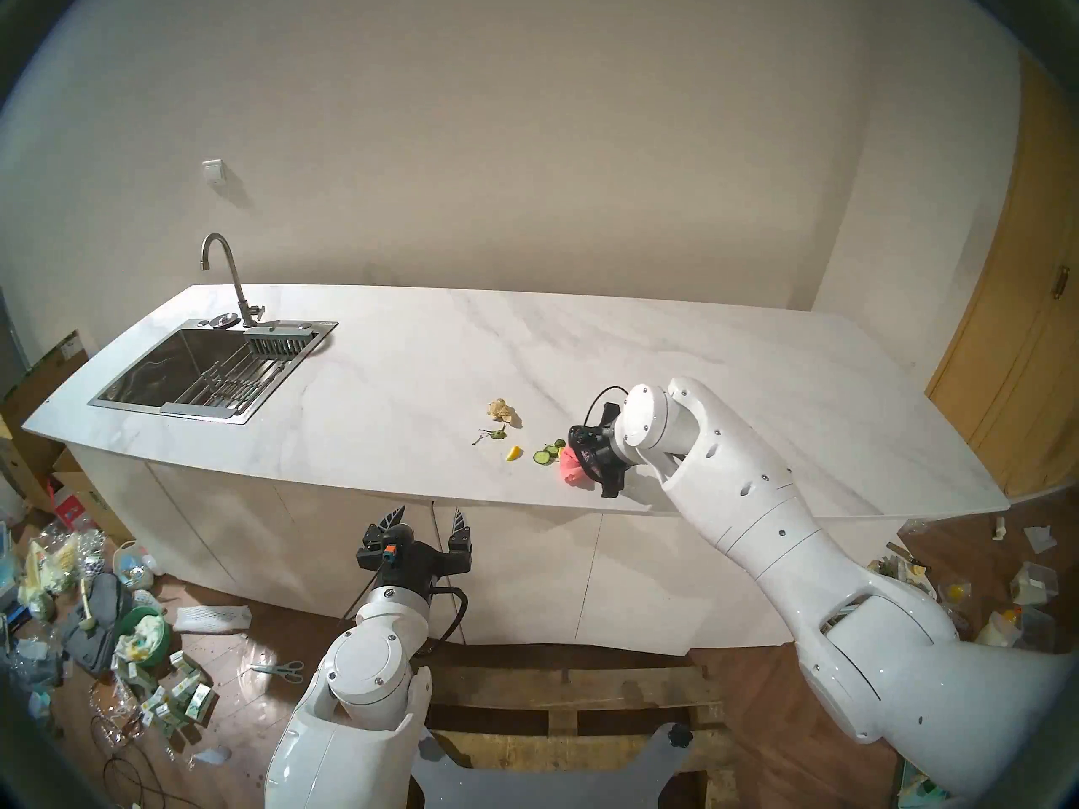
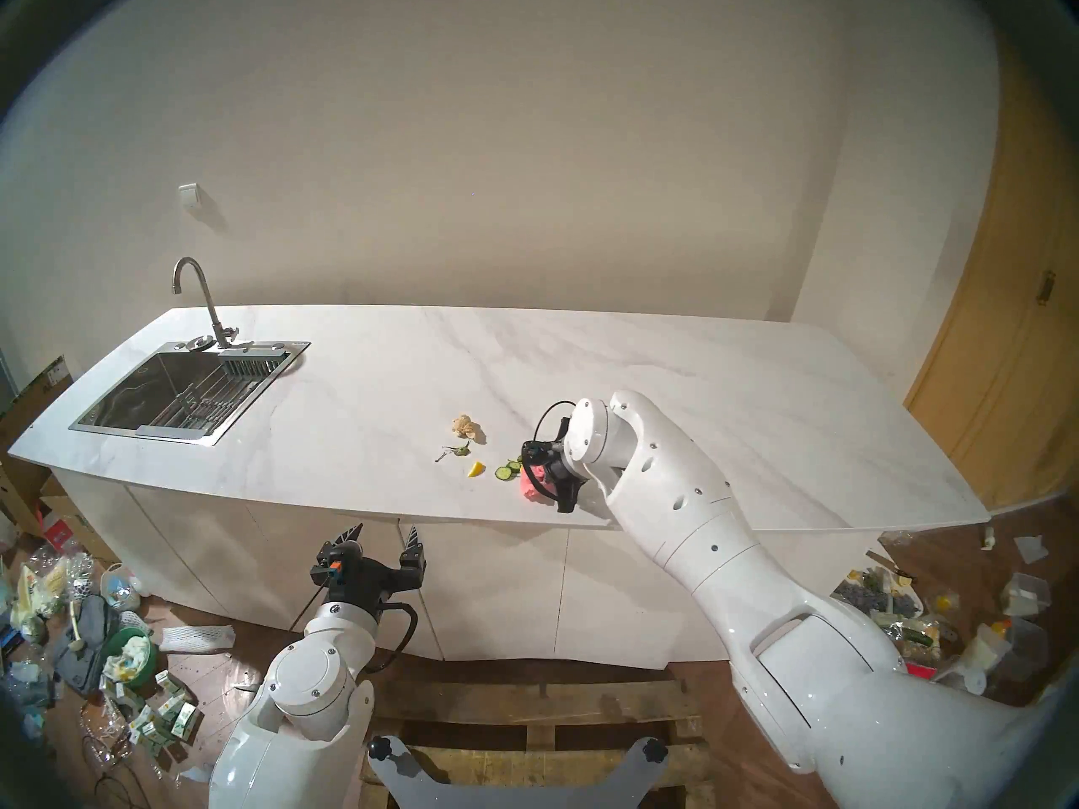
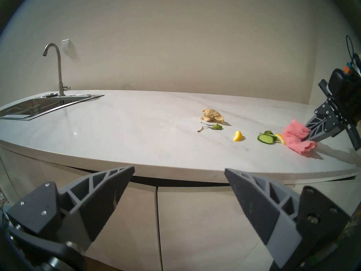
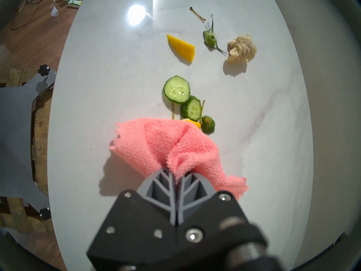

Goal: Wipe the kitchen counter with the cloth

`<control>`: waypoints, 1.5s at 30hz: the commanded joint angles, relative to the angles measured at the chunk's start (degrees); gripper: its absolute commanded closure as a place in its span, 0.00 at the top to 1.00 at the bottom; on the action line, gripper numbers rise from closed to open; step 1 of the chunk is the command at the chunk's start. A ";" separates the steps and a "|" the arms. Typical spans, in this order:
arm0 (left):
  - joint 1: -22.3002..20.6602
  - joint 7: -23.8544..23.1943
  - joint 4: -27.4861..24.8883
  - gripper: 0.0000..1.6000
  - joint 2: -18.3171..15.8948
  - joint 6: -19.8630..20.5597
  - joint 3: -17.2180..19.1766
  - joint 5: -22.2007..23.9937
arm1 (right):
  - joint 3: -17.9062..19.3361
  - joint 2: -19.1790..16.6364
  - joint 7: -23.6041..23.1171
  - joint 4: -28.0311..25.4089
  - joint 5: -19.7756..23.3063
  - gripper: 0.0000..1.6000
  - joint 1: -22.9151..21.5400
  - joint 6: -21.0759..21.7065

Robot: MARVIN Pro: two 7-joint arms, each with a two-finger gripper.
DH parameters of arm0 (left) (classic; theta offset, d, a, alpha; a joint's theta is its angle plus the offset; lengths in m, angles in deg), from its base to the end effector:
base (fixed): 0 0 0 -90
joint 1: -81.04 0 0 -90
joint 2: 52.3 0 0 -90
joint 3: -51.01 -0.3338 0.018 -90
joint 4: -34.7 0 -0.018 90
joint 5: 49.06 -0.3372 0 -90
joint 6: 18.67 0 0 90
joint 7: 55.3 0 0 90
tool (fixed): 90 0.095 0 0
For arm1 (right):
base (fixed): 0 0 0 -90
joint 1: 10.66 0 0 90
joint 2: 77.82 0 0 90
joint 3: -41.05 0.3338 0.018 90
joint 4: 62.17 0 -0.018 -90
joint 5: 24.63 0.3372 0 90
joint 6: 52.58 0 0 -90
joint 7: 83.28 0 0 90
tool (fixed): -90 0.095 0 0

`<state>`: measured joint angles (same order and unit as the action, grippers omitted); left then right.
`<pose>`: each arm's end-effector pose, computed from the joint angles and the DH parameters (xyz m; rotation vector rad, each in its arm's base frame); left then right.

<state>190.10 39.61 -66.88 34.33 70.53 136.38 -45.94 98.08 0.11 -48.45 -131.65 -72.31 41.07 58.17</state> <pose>0.3328 -0.0122 -0.3954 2.3430 0.0113 2.0732 0.5780 0.1022 -0.2918 1.9332 1.9556 0.9391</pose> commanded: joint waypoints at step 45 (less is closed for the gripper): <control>-0.46 -0.03 -1.28 1.00 -0.05 -0.40 -0.16 0.05 | 2.78 0.11 9.09 5.22 5.94 0.00 -9.00 2.86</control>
<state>190.08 39.68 -66.82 34.27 70.53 136.32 -45.88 97.49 5.93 -37.44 -120.76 -67.16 33.40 61.24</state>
